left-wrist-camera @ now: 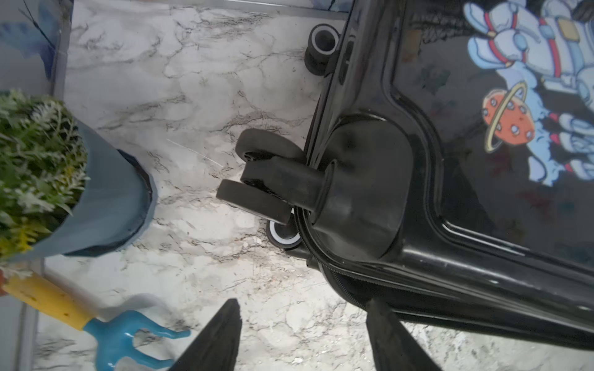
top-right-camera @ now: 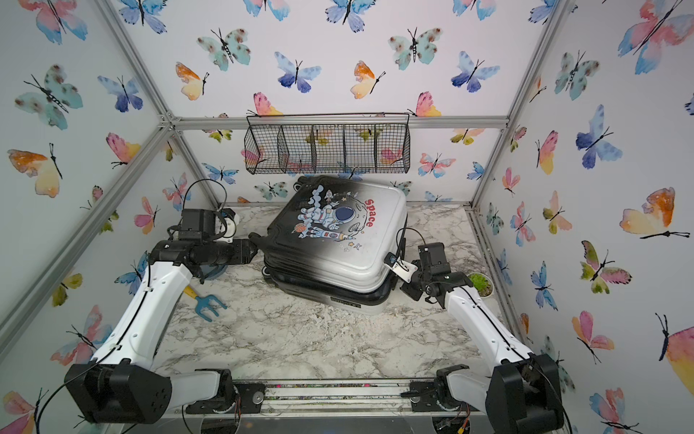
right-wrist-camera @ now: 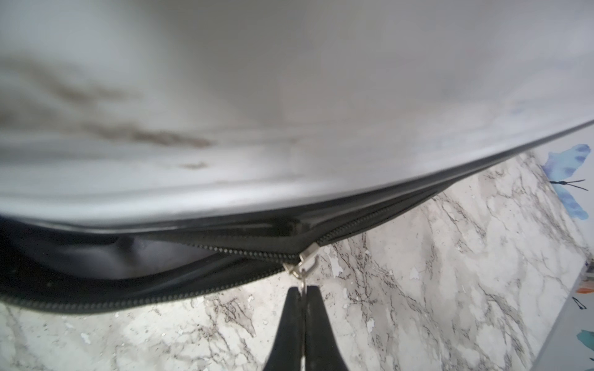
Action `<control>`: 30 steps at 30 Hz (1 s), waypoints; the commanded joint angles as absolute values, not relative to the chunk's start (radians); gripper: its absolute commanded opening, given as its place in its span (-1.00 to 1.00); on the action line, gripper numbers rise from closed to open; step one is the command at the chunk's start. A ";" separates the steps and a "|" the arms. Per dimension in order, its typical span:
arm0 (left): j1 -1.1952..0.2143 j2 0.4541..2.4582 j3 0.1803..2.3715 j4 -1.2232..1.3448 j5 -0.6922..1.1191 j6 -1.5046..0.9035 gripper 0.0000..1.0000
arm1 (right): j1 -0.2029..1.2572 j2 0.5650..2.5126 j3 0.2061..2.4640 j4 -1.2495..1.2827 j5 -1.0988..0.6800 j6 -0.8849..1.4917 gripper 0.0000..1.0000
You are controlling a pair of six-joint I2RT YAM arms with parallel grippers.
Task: Close the suitcase zippers
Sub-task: Zip the zipper on the suitcase.
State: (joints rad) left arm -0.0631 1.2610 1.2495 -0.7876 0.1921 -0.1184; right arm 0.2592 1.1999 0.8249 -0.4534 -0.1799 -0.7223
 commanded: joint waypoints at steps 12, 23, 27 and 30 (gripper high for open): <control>-0.078 1.376 1.276 -0.645 0.116 -0.988 0.40 | 0.228 1.236 0.838 -0.499 0.048 -0.660 -0.97; -0.081 1.618 1.483 -0.863 0.009 -1.041 0.50 | 0.227 1.227 0.831 -0.504 0.016 -0.639 -0.97; -0.080 1.703 1.541 -0.885 0.030 -1.042 0.49 | 0.228 1.227 0.830 -0.514 0.000 -0.623 -0.97; -0.084 1.730 1.563 -0.850 0.079 -1.041 0.45 | 0.228 1.223 0.824 -0.517 -0.007 -0.619 -0.97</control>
State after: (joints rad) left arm -0.0803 1.7134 1.5314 -0.8204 0.0502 -1.0306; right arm 0.2481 1.2137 0.8253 -0.4297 -0.1848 -0.6376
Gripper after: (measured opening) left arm 0.737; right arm 0.051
